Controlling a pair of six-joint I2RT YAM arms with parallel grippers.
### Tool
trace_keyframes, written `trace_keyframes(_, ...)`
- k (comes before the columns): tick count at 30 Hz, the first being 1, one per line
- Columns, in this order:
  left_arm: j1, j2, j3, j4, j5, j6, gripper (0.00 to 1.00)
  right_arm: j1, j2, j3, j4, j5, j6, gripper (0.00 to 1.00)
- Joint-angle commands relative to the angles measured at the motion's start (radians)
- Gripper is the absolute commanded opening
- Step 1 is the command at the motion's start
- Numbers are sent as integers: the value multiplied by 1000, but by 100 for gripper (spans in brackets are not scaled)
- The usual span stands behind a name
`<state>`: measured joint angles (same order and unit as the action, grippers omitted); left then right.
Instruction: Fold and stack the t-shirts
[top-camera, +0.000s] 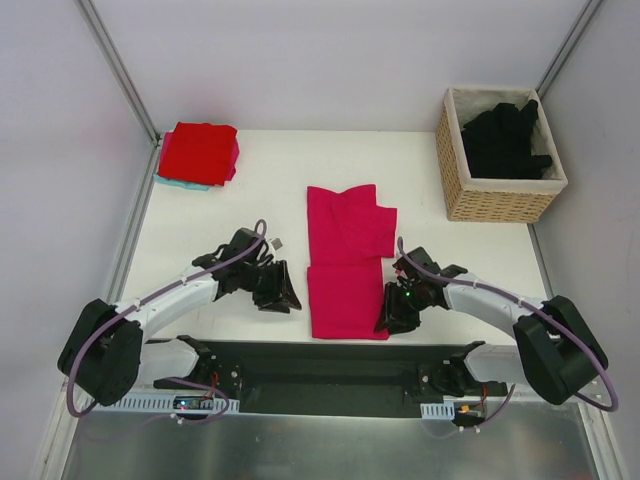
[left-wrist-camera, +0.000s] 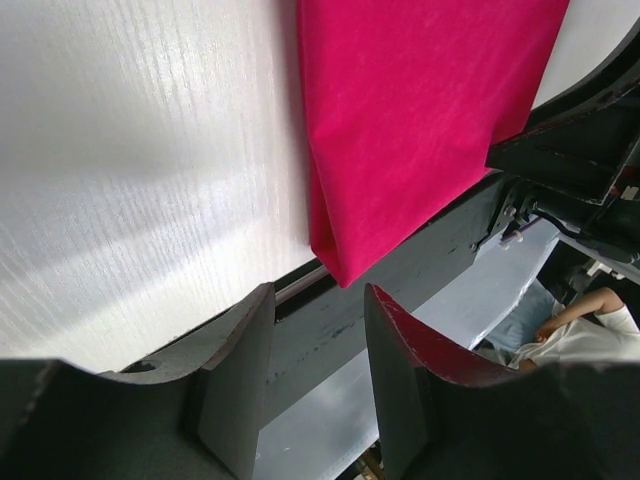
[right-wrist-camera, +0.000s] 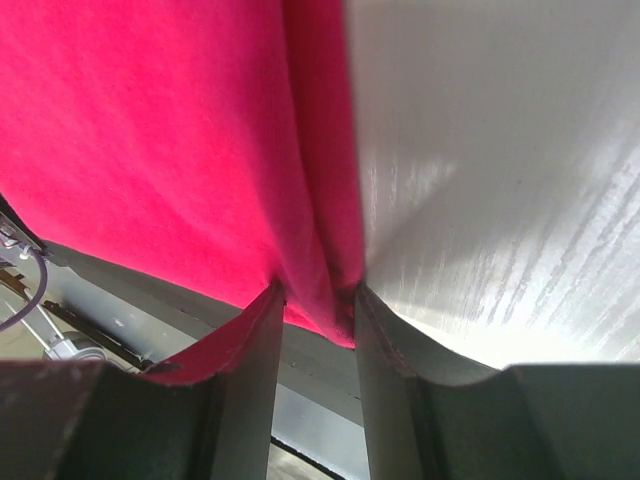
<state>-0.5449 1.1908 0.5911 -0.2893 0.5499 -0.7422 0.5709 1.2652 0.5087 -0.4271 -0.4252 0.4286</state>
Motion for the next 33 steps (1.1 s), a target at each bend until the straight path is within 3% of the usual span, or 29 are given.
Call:
trace_keyframes(1,-20,39,-39,64,33,-8,41,-2,22,24,31,25,4,37)
trace_keyframes(18,-161,225,27,147,38,-39,48,-2,33,59,-32,34,-37,35)
trace_keyframes(33,-181,297,73,160,47,-28,46,0,34,70,-56,43,-56,34)
